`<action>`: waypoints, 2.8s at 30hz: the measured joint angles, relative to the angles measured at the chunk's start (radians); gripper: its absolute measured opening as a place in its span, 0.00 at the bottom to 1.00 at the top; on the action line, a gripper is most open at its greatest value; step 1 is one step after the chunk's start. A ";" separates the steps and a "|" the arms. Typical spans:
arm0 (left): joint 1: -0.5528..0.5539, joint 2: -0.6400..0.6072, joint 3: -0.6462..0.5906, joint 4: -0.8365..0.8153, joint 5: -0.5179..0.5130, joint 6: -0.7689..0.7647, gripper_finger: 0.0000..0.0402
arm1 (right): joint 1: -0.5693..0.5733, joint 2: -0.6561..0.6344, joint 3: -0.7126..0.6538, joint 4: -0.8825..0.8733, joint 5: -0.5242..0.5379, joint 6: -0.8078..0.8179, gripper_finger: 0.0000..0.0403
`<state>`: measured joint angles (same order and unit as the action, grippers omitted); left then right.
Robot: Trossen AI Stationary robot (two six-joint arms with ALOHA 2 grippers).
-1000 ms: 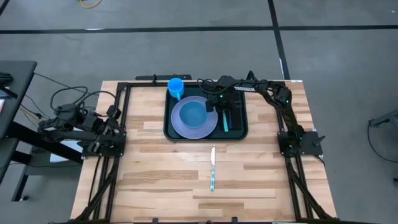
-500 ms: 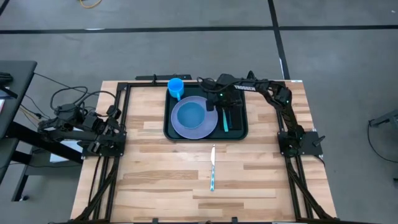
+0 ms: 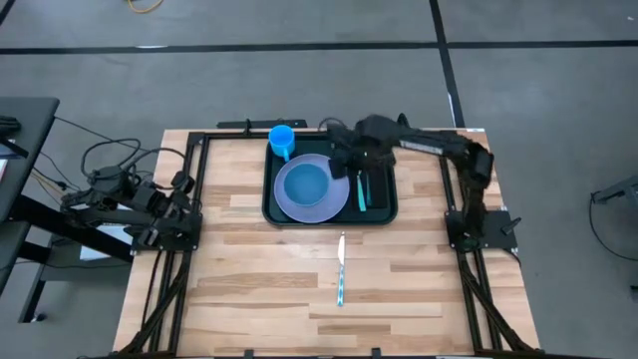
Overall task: Set up tray
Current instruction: Put the green patterned knife on the black napkin to the right of the blue fork
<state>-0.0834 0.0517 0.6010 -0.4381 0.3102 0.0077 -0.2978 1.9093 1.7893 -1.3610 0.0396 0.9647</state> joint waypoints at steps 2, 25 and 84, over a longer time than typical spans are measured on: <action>0.000 0.000 0.000 0.001 0.025 0.006 0.33 | 0.087 -0.025 0.000 0.014 0.022 0.050 0.21; 0.000 0.000 0.000 0.073 0.016 -0.006 0.33 | 0.648 0.286 -0.001 0.406 -0.198 0.659 0.21; 0.000 0.000 0.000 0.071 0.028 -0.031 0.33 | 0.534 0.345 -0.094 0.379 -0.213 0.477 0.41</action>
<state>-0.0834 0.0517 0.6006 -0.3675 0.3382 -0.0231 0.2358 2.2543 1.6952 -0.9821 -0.1734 1.4413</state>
